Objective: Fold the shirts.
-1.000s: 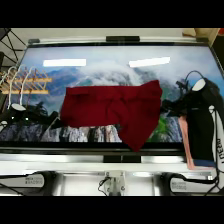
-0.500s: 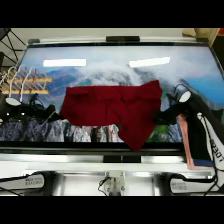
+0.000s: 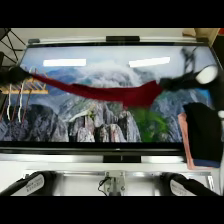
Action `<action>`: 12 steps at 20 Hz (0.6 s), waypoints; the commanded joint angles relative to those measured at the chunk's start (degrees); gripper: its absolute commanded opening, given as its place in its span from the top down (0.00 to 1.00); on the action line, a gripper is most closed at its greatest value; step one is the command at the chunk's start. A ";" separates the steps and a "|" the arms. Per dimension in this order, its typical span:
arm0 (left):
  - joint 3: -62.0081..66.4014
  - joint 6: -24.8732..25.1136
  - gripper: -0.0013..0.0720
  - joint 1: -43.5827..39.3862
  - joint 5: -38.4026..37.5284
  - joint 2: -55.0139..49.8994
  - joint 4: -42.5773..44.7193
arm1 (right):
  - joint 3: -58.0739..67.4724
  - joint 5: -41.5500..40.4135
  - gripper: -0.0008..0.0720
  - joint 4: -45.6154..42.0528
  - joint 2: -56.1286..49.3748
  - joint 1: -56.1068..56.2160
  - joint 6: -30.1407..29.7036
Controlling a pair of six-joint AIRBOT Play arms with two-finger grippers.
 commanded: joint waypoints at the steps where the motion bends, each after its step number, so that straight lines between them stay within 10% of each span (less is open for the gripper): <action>1: 21.31 0.57 0.94 0.02 7.93 11.08 1.22 | 17.55 -11.13 0.87 -6.03 14.19 0.33 -2.23; 5: 30.67 -5.70 0.95 0.02 10.16 23.04 7.19 | 23.76 -13.70 0.87 -9.14 28.96 0.33 -1.97; 12: 30.16 -16.02 0.94 0.02 -13.22 29.81 18.38 | 23.74 10.73 0.87 -16.09 37.42 0.33 5.01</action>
